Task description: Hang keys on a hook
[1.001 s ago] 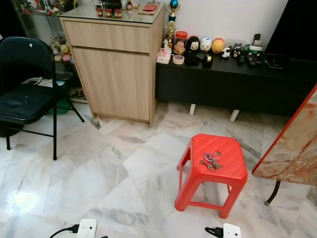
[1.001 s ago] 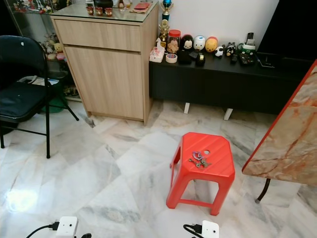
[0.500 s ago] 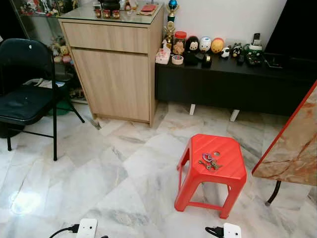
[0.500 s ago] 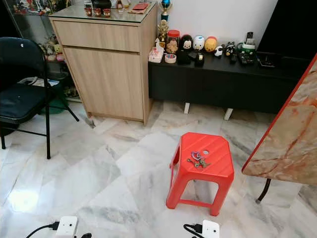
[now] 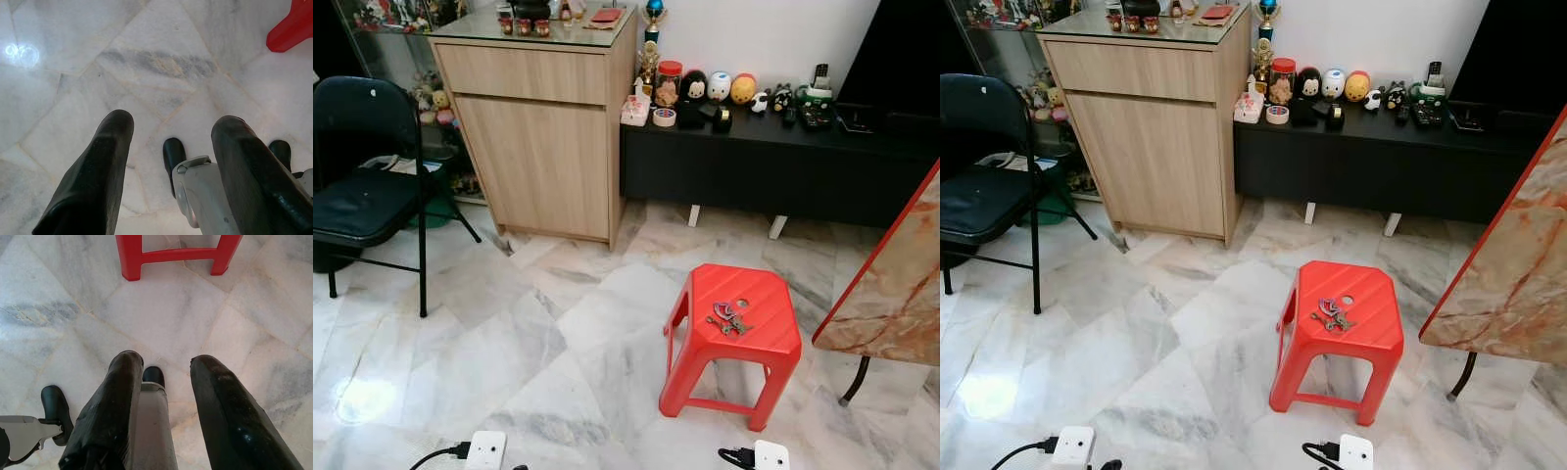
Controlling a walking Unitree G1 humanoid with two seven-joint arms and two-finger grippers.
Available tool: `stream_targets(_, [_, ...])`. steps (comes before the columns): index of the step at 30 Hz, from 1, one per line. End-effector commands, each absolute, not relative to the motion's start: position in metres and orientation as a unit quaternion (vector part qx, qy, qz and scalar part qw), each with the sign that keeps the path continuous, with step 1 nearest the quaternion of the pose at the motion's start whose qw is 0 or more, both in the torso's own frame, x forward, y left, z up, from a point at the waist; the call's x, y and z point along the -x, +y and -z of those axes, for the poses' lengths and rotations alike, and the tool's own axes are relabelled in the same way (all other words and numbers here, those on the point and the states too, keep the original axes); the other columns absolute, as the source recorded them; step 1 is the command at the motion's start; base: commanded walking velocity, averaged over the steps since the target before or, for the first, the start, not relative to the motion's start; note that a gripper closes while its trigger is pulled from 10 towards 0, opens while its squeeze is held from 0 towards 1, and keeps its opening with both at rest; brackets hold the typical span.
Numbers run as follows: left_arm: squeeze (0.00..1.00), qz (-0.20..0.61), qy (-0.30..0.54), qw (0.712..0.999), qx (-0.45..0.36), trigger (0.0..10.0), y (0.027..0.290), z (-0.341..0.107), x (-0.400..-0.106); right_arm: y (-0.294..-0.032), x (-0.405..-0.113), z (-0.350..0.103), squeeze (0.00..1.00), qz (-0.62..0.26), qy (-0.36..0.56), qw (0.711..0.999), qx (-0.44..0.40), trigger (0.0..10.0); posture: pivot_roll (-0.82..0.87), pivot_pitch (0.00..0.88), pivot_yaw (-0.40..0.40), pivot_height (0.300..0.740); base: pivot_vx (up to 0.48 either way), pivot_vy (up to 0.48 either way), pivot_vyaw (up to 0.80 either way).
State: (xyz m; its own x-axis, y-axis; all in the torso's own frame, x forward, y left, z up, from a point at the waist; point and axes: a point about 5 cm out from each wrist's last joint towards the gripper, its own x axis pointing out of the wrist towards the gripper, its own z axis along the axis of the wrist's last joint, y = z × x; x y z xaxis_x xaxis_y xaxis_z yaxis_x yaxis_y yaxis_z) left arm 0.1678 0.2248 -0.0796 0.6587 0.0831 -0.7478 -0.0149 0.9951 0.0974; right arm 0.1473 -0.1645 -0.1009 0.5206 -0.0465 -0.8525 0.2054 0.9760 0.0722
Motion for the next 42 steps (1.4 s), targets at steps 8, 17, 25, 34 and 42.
stream_targets(8, [0.00, -0.022, 0.417, 0.907, -0.047, 10.0, 0.2255, 0.0798, -0.1675, -0.1654, -0.1459, 0.1013, 0.00, 0.076, 0.483, 0.868, -0.083, 10.0, 0.05, 0.000, -0.037, 0.740, 0.000, 0.000, -0.26])
stream_targets(17, [0.00, -0.022, 0.415, 0.908, -0.047, 10.0, 0.2249, 0.0795, -0.1681, -0.1652, -0.1469, 0.1008, 0.00, 0.075, 0.480, 0.870, -0.088, 10.0, 0.06, 0.000, -0.041, 0.740, 0.000, 0.000, 0.00])
stream_targets(25, [0.00, -0.019, 0.416, 0.908, -0.049, 10.0, 0.2244, 0.0799, -0.1673, -0.1640, -0.1463, 0.1014, 0.00, 0.070, 0.487, 0.866, -0.094, 10.0, 0.06, 0.000, -0.039, 0.740, 0.000, 0.000, -0.10])
stream_targets(34, [0.00, -0.020, 0.418, 0.907, -0.048, 10.0, 0.2247, 0.0803, -0.1665, -0.1644, -0.1470, 0.1011, 0.00, 0.057, 0.487, 0.868, -0.077, 10.0, 0.06, 0.000, -0.040, 0.740, 0.000, 0.000, -0.26])
stream_targets(42, [0.00, -0.023, 0.420, 0.906, -0.046, 10.0, 0.2259, 0.0808, -0.1649, -0.1643, -0.1481, 0.1006, 0.00, 0.045, 0.486, 0.870, -0.064, 10.0, 0.06, 0.000, -0.042, 0.740, 0.000, 0.000, 0.00])
